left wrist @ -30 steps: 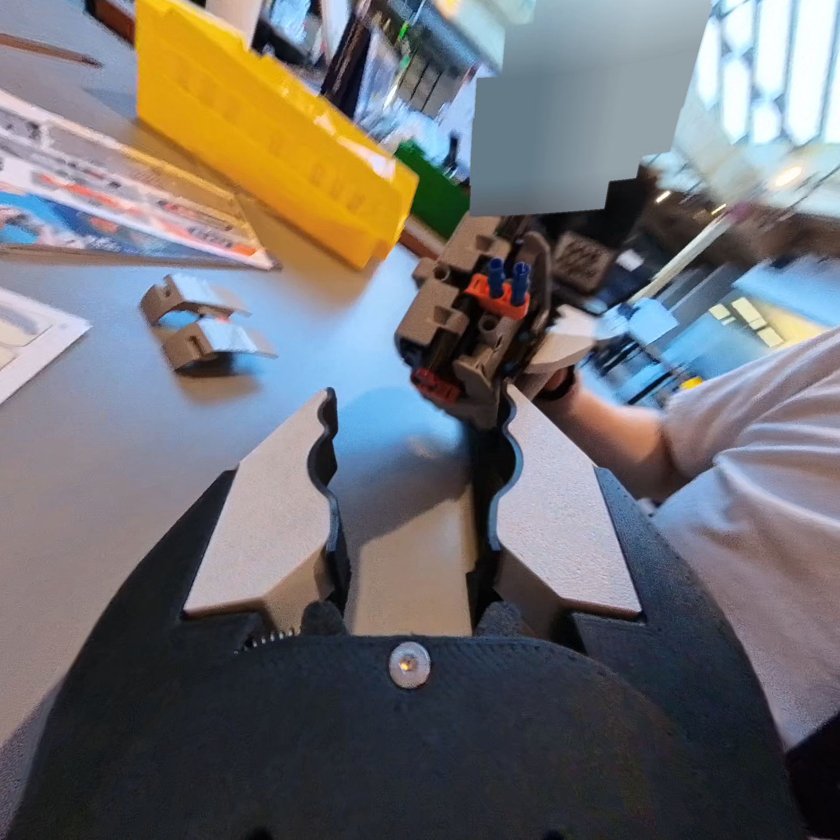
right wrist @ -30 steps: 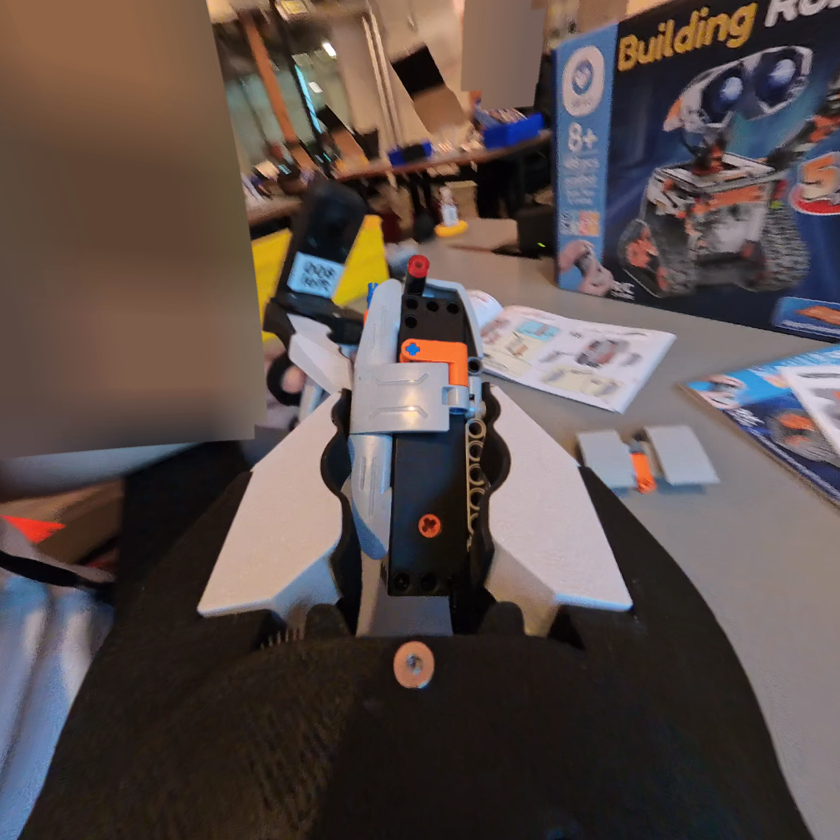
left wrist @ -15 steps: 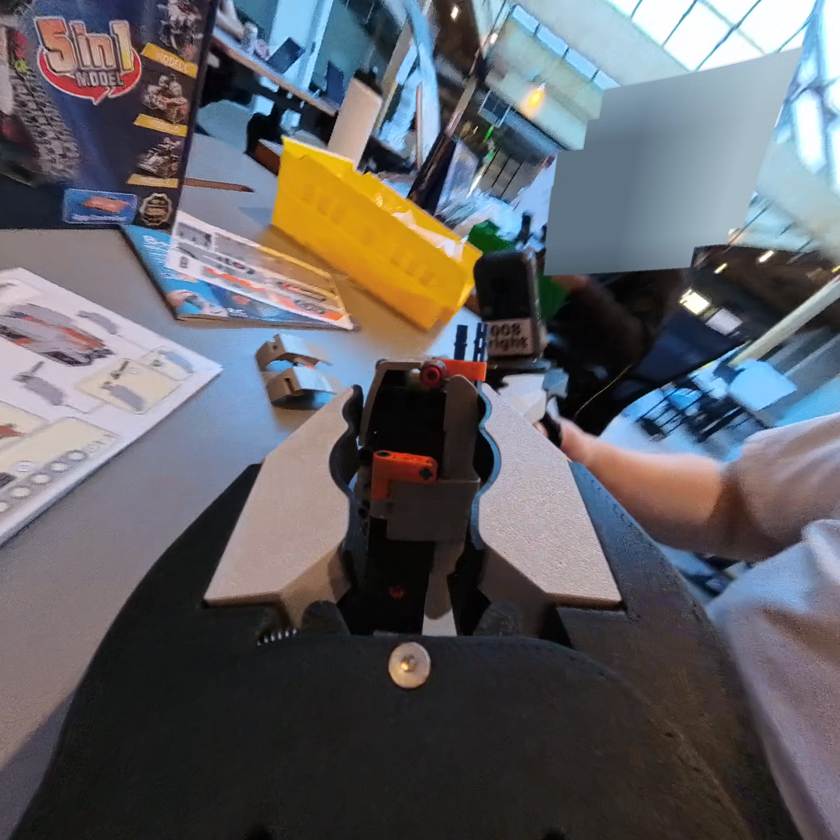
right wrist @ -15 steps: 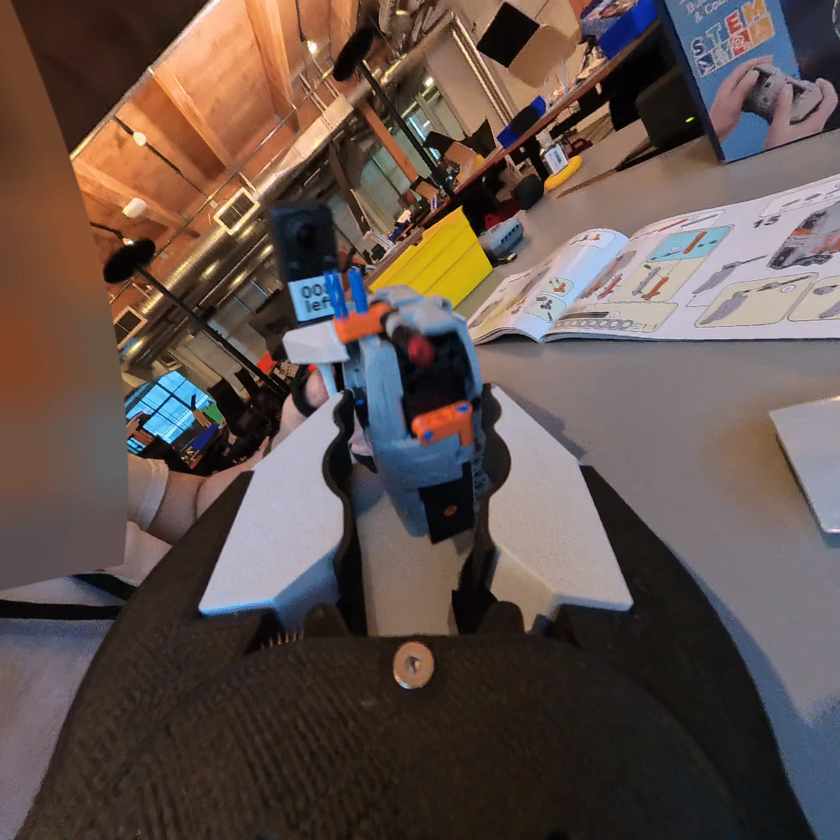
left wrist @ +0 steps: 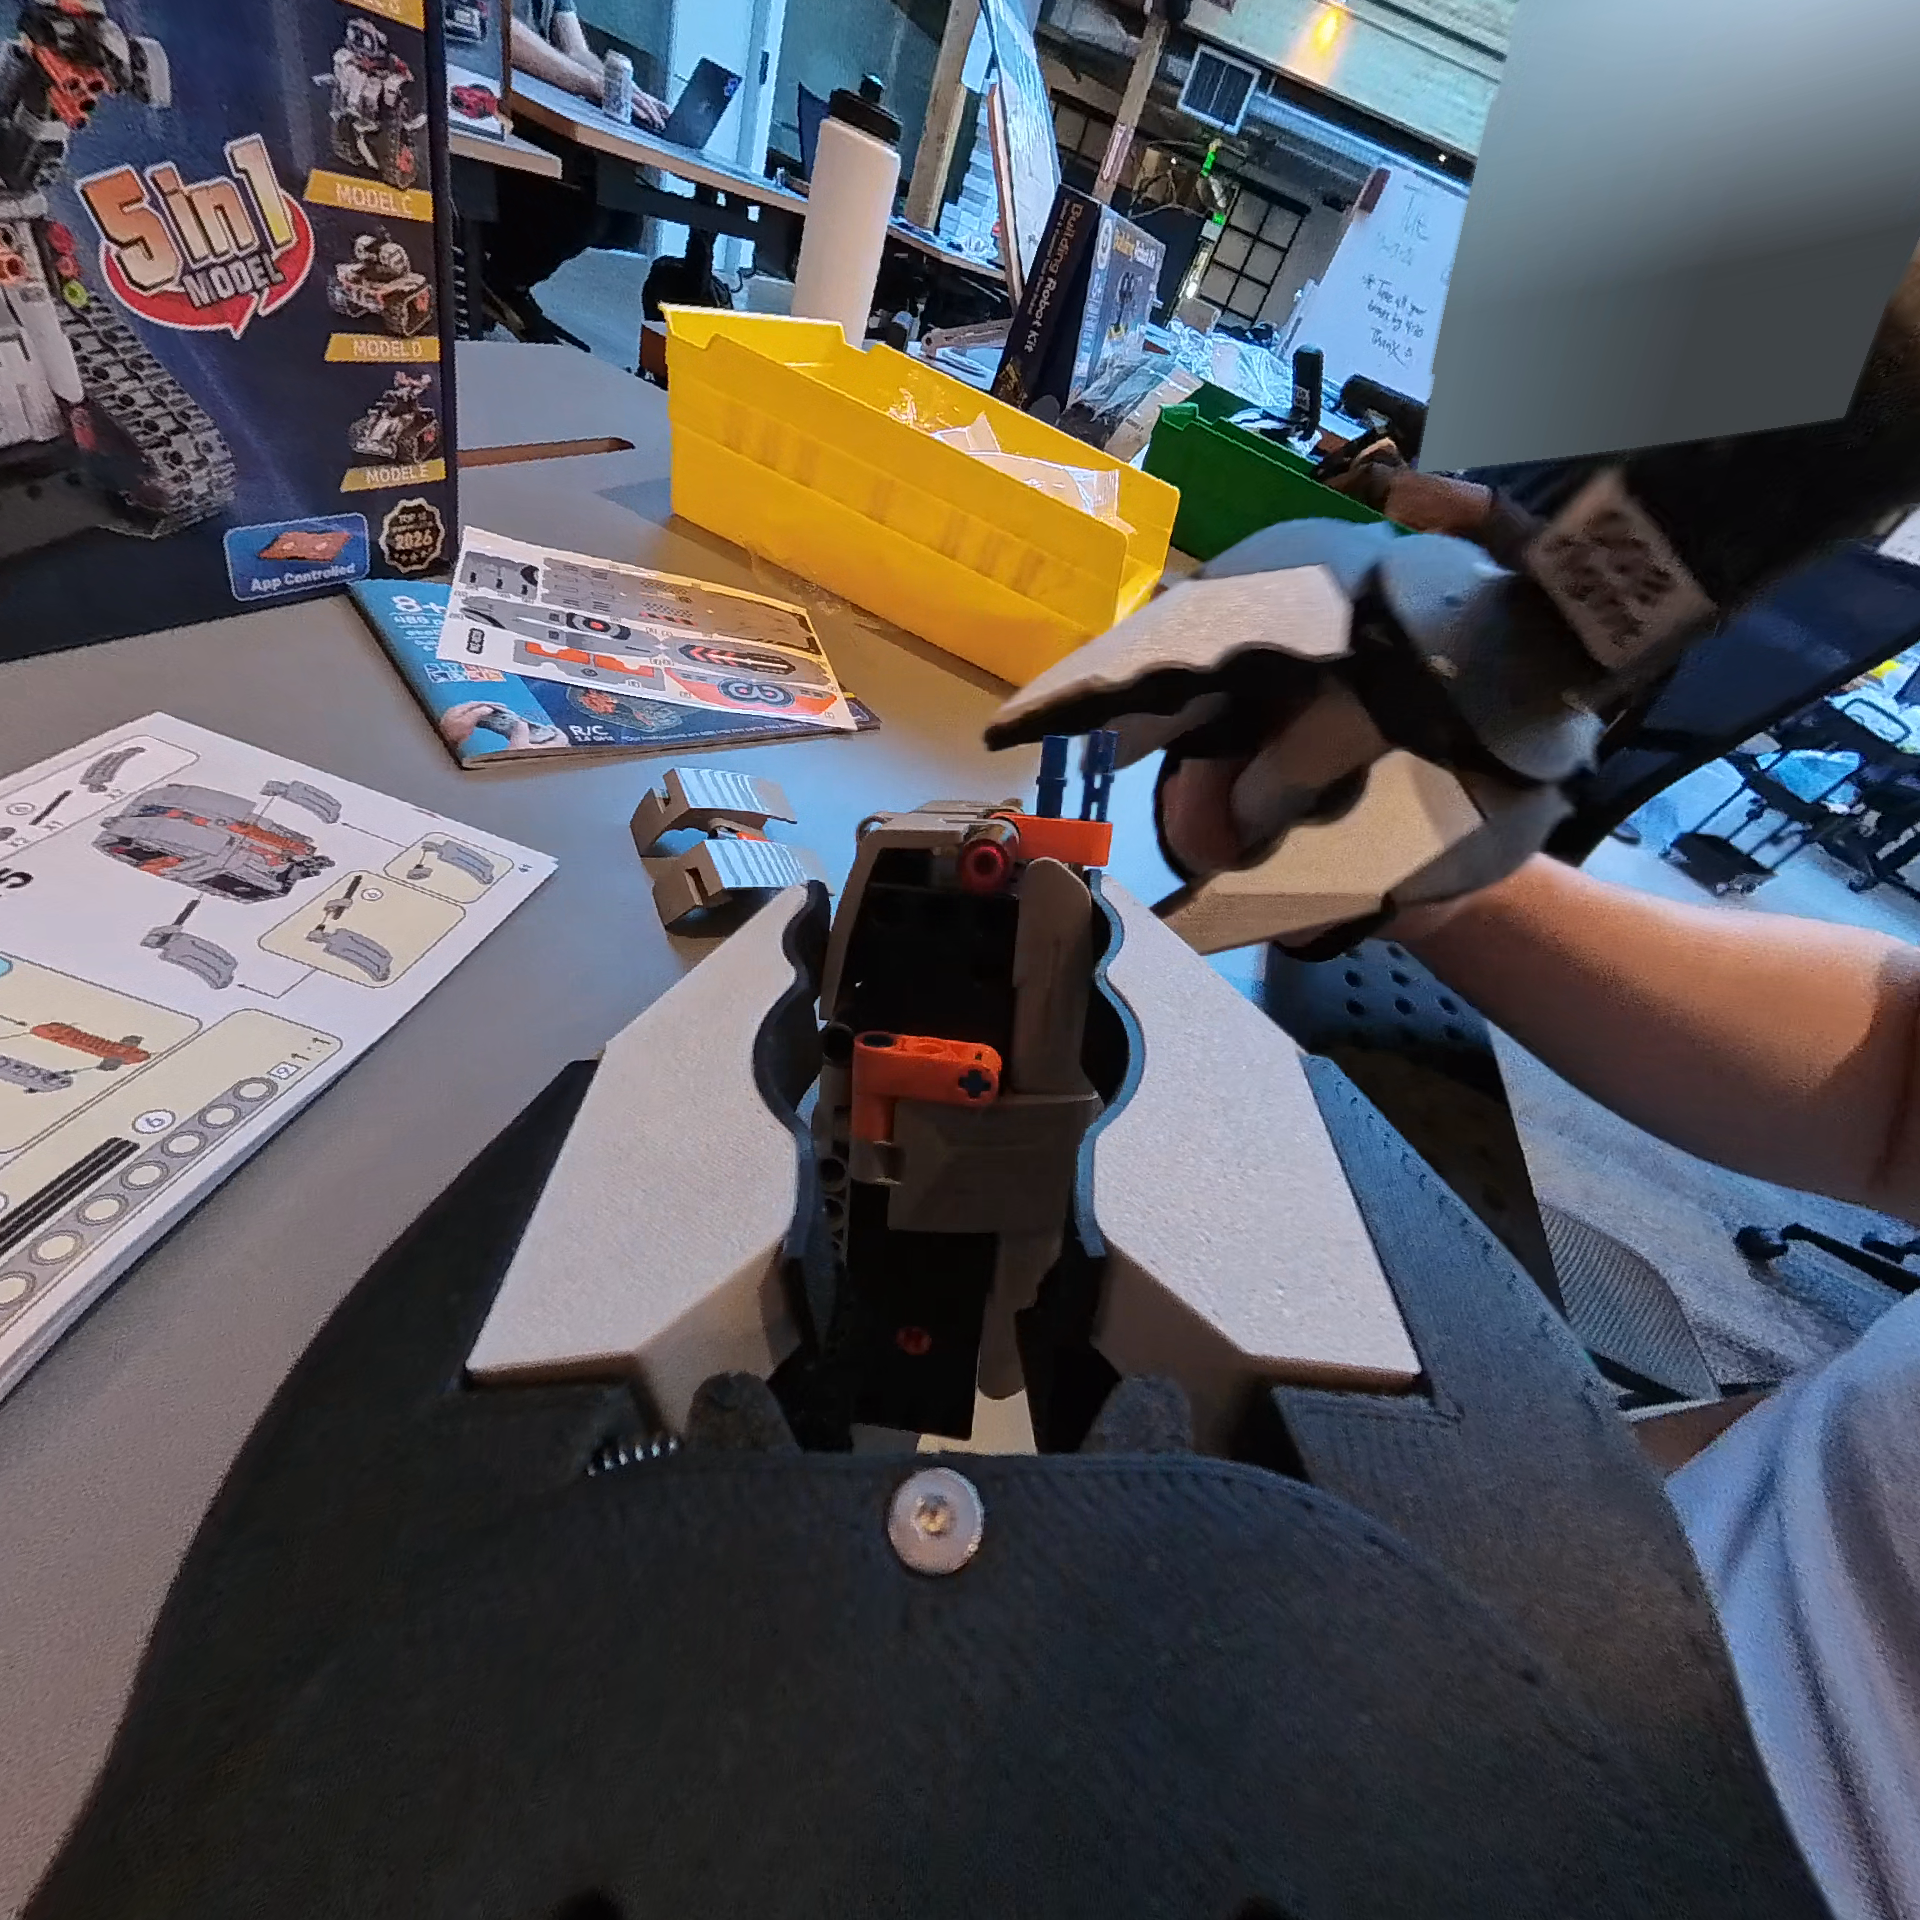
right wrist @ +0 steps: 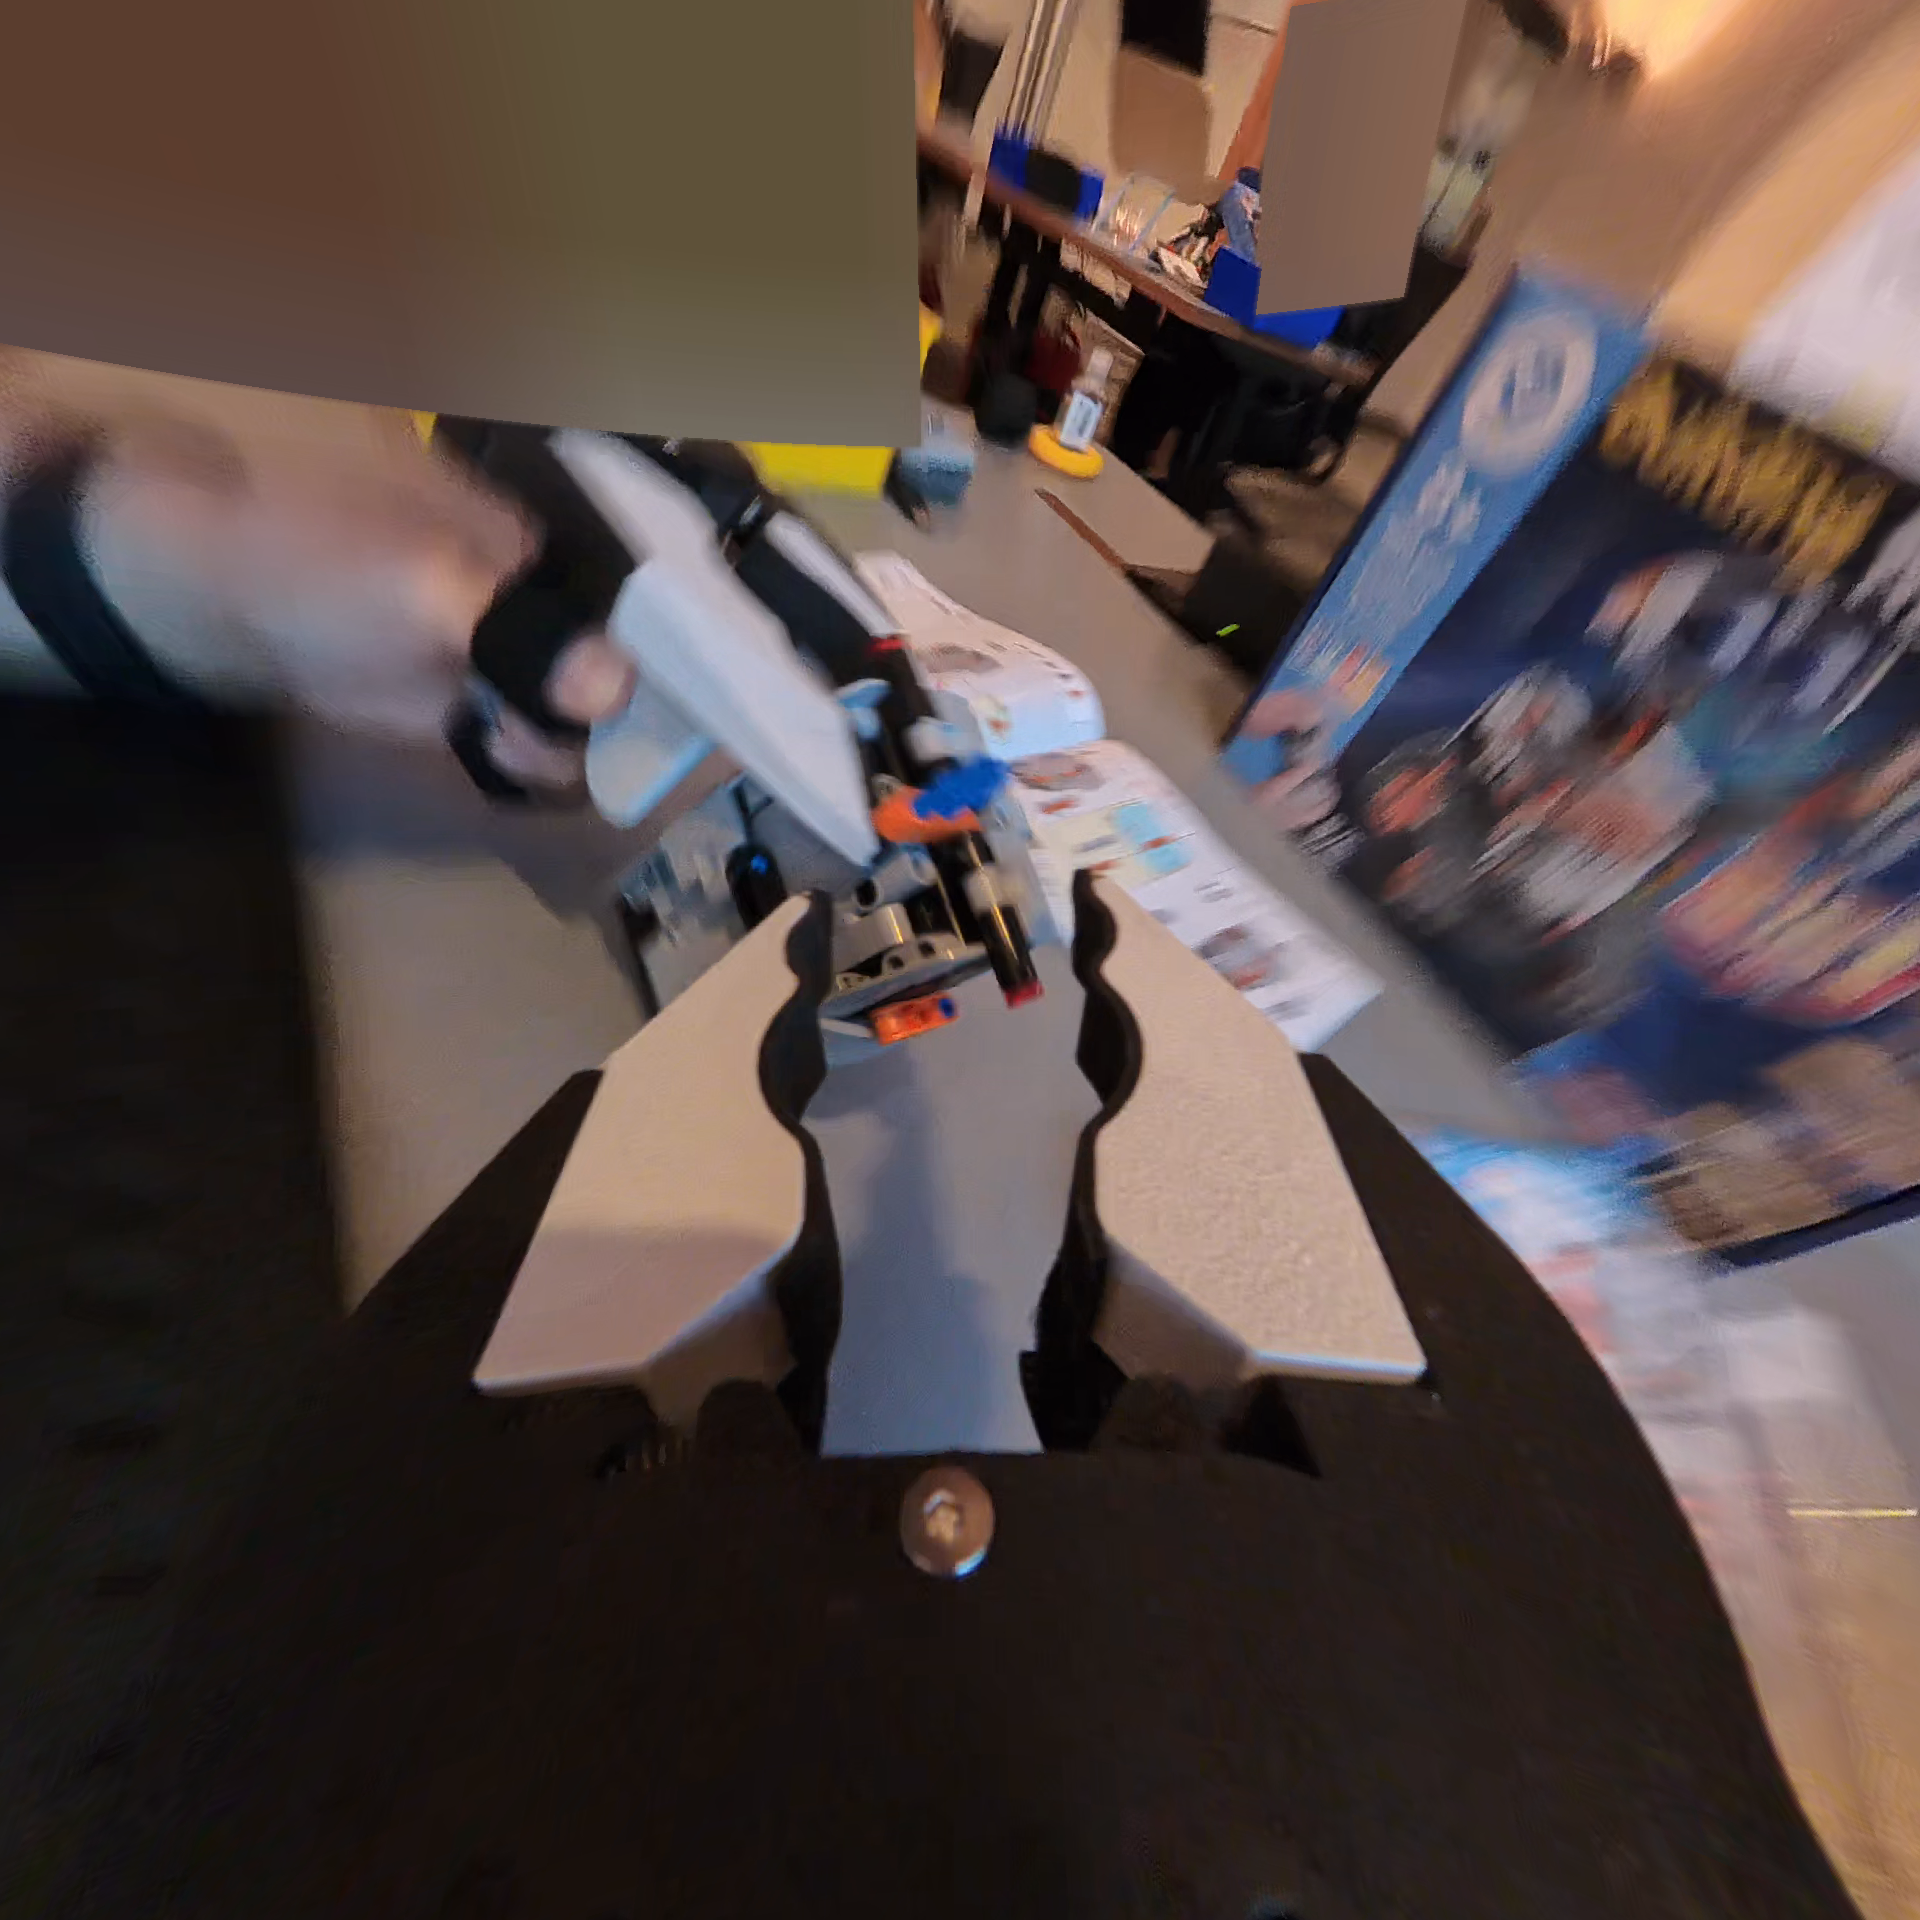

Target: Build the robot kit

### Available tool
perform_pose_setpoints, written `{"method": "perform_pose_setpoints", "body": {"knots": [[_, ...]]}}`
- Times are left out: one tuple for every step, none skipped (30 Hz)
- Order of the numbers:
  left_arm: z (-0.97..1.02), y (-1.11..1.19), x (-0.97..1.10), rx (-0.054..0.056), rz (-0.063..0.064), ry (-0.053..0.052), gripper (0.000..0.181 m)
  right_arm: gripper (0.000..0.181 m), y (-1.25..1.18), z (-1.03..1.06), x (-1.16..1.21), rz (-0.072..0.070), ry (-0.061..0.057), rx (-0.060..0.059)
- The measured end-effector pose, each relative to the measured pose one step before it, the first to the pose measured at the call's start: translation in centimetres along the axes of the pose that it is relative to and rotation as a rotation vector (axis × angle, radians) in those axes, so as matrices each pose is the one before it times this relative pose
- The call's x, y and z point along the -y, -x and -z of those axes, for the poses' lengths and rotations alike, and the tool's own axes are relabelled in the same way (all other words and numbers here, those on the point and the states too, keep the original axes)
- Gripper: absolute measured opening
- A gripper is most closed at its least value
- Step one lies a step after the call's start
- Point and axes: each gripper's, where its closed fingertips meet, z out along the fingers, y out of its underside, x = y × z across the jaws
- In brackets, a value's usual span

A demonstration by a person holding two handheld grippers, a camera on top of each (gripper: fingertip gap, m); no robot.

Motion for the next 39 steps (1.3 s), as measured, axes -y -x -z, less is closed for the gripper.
{"method": "perform_pose_setpoints", "body": {"knots": [[-0.064, 0.079, 0.034, 0.0025, 0.0076, -0.0008, 0.046, 0.042, 0.122, 0.034, 0.283, 0.1277, 0.0309, -0.0279], [-0.049, 0.037, 0.017, 0.0013, 0.0034, 0.0005, 0.047, 0.042, 0.184, -0.009, 0.25, 0.1185, 0.0259, -0.0188], [-0.029, 0.014, 0.018, 0.0024, 0.0004, 0.001, 0.046, 0.04, -0.104, -0.014, 0.154, 0.097, 0.0262, -0.0296], [-0.031, -0.055, -0.008, 0.0006, -0.004, 0.0009, 0.047, 0.04, -0.223, -0.026, 0.141, 0.0713, 0.0166, -0.0323], [-0.04, -0.047, -0.012, 0.0015, -0.0046, 0.0012, 0.047, 0.042, -0.042, -0.093, 0.1, 0.0484, 0.0089, -0.0136], [-0.036, -0.028, -0.002, 0.003, -0.0034, 0.0013, 0.047, 0.045, -0.129, -0.129, 0.001, 0.0168, 0.0111, -0.0114], [-0.019, -0.009, 0.004, 0.001, -0.0028, 0.0004, 0.047, 0.045, 0.228, -0.099, 0.093, -0.0053, 0.0, 0.0185], [-0.038, -0.033, 0.006, -0.0016, 0.002, 0.0002, 0.047, 0.044, 0.297, -0.104, 0.121, -0.0192, -0.0053, 0.0265], [-0.027, -0.015, 0.0, -0.0006, 0.0003, -0.0006, 0.047, 0.044, 0.024, -0.092, 0.014, -0.0159, -0.001, 0.0071], [-0.025, 0.0, 0.009, 0.0005, -0.0001, -0.0006, 0.047, 0.044, -0.005, -0.081, -0.078, -0.0126, 0.0019, 0.0045], [0.004, 0.009, 0.003, 0.0014, 0.0001, -0.0006, 0.047, 0.044, 0.074, -0.057, -0.042, -0.0165, -0.0005, 0.0091], [0.006, -0.008, 0.004, -0.0014, 0.0013, -0.0007, 0.047, 0.043, -0.07, -0.003, 0.045, -0.0187, -0.007, 0.0003], [0.003, 0.008, 0.003, -0.0003, 0.0022, -0.0021, 0.047, 0.041, -0.132, 0.018, 0.057, -0.0193, -0.0075, -0.0041], [0.011, 0.013, 0.006, 0.002, 0.0026, -0.0022, 0.047, 0.04, -0.048, -0.012, 0.015, -0.0239, -0.0057, -0.0017], [0.021, 0.008, 0.005, 0.0008, 0.002, -0.0012, 0.047, 0.04, -0.05, -0.031, -0.022, -0.0261, -0.0039, -0.0027], [0.027, 0.009, -0.003, -0.0011, 0.0015, -0.0017, 0.047, 0.041, -0.067, 0.002, 0.003, -0.0241, -0.0056, -0.0074], [0.027, -0.021, -0.003, -0.0025, 0.0031, -0.0016, 0.047, 0.041, 0.079, -0.005, 0.018, -0.0219, -0.0069, 0.0014], [0.027, -0.019, -0.014, -0.0026, 0.0031, -0.0015, 0.047, 0.041, 0.169, -0.053, -0.064, -0.0229, -0.0013, 0.0062], [0.017, 0.008, 0.006, -0.0022, 0.0031, -0.0031, 0.047, 0.042, 0.052, -0.032, 0.0, -0.0166, -0.0053, -0.0013], [0.003, -0.043, -0.001, -0.0051, 0.0018, -0.0021, 0.047, 0.04, -0.017, 0.033, 0.076, -0.0023, -0.0081, -0.0043], [0.013, -0.038, -0.008, -0.0032, 0.001, -0.0008, 0.048, 0.039, -0.055, 0.041, 0.027, 0.0069, -0.0037, -0.0039], [0.022, -0.012, -0.015, -0.0007, -0.0035, 0.0018, 0.048, 0.039, 0.01, -0.001, 0.026, 0.0056, -0.0015, 0.0003], [0.084, -0.059, -0.048, -0.0028, -0.009, 0.0062, 0.048, 0.039, 0.072, -0.012, 0.077, -0.0004, -0.0016, 0.0022], [0.142, -0.118, -0.086, -0.0075, -0.0122, 0.0089, 0.047, 0.039, 0.146, 0.031, 0.134, -0.0008, -0.0053, 0.0058], [0.199, -0.219, -0.13, -0.013, -0.0176, 0.0099, 0.048, 0.039, 0.271, 0.027, 0.154, 0.0043, -0.0057, 0.0097], [0.273, -0.199, -0.17, -0.0097, -0.0249, 0.0102, 0.048, 0.04, 0.358, -0.018, 0.155, 0.0067, -0.0031, 0.0082], [0.301, -0.146, -0.179, -0.0031, -0.0216, 0.0105, 0.048, 0.04, 0.343, -0.061, 0.166, 0.0108, -0.0006, 0.0007], [0.316, -0.159, -0.192, -0.0015, -0.0214, 0.0058, 0.047, 0.04, 0.389, -0.078, 0.164, 0.0191, 0.0013, -0.0011], [0.304, -0.111, -0.233, 0.0004, -0.0213, 0.0044, 0.047, 0.033, 0.643, -0.117, 0.04, 0.0251, 0.007, 0.0124], [0.243, -0.036, -0.276, 0.0058, -0.0186, 0.0053, 0.047, 0.036, 0.394, -0.125, 0.061, 0.0191, 0.003, -0.0055], [0.157, -0.023, -0.286, 0.0097, -0.0166, 0.0065, 0.047, 0.038, 0.273, -0.055, 0.11, 0.0162, 0.0003, -0.0091], [0.042, -0.068, -0.347, 0.0113, -0.0208, 0.0121, 0.047, 0.039, 0.25, 0.037, 0.163, 0.0042, -0.0027, -0.0036], [-0.007, -0.054, -0.336, 0.0148, -0.0198, 0.0134, 0.047, 0.043, 0.234, 0.043, -0.01, -0.0068, 0.0053, 0.0015], [-0.016, -0.099, -0.045, 0.0125, -0.0176, -0.0025, 0.047, 0.044, 0.175, 0.115, 0.032, -0.0155, -0.0017, 0.0004], [-0.074, -0.141, 0.001, 0.0087, -0.0146, -0.0008, 0.047, 0.044, 0.153, 0.245, 0.095, -0.0265, -0.0056, 0.0051], [-0.118, -0.037, -0.033, 0.0145, -0.0167, 0.0043, 0.047, 0.045, 0.004, 0.289, -0.037, -0.0285, -0.0004, 0.0008], [-0.165, 0.123, -0.031, 0.0247, -0.0181, 0.0059, 0.047, 0.044, -0.114, 0.383, -0.081, -0.0253, -0.0002, -0.0036], [-0.175, 0.256, 0.001, 0.0312, -0.0189, 0.003, 0.047, 0.043, -0.285, 0.479, -0.149, -0.0295, 0.0002, -0.0091], [-0.169, 0.231, 0.03, 0.0251, -0.0142, -0.0003, 0.047, 0.043, -0.308, 0.543, -0.047, -0.0435, -0.0088, -0.003]]}}
